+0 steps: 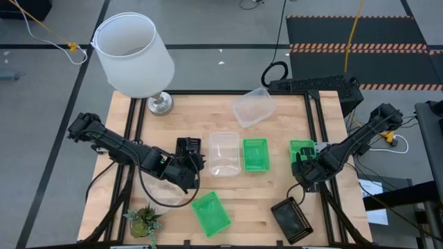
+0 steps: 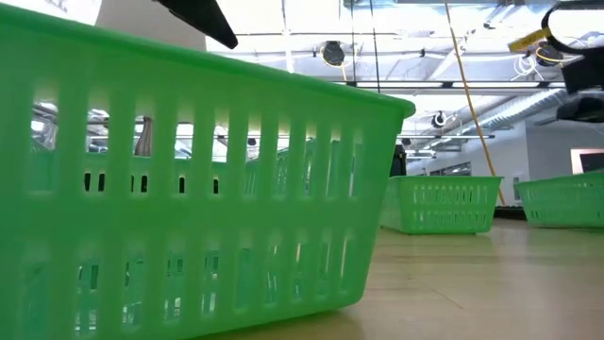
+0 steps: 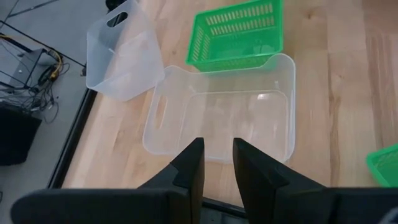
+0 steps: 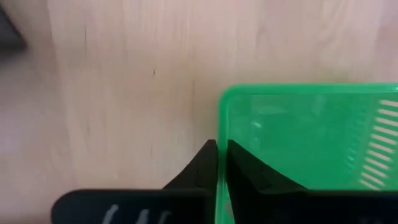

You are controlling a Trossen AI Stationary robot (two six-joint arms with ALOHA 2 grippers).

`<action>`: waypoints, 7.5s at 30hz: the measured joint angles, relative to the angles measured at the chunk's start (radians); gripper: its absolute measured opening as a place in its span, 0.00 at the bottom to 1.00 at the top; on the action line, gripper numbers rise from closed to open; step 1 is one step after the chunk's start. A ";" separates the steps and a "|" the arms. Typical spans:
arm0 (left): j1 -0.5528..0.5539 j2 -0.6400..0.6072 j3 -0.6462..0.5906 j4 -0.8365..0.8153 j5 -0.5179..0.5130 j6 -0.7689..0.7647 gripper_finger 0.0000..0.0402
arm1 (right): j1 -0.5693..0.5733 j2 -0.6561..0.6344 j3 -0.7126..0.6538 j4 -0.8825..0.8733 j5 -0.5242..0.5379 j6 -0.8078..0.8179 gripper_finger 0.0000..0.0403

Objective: Stack baskets by color
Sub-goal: Stack the top right green bin on the top middle green bin, then stack the top right transparent bin on the middle transparent bin

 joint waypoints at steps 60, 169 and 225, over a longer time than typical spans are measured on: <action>0.000 0.000 0.000 -0.008 0.001 -0.014 0.22 | -0.282 0.795 1.043 -0.344 0.344 -0.303 0.01; 0.089 0.000 0.000 -0.001 0.093 0.190 0.22 | -1.046 0.582 0.673 0.476 -0.078 -0.971 0.39; 0.104 0.000 0.000 0.151 0.091 0.224 0.22 | -0.814 0.318 0.305 0.752 -0.047 -1.157 0.01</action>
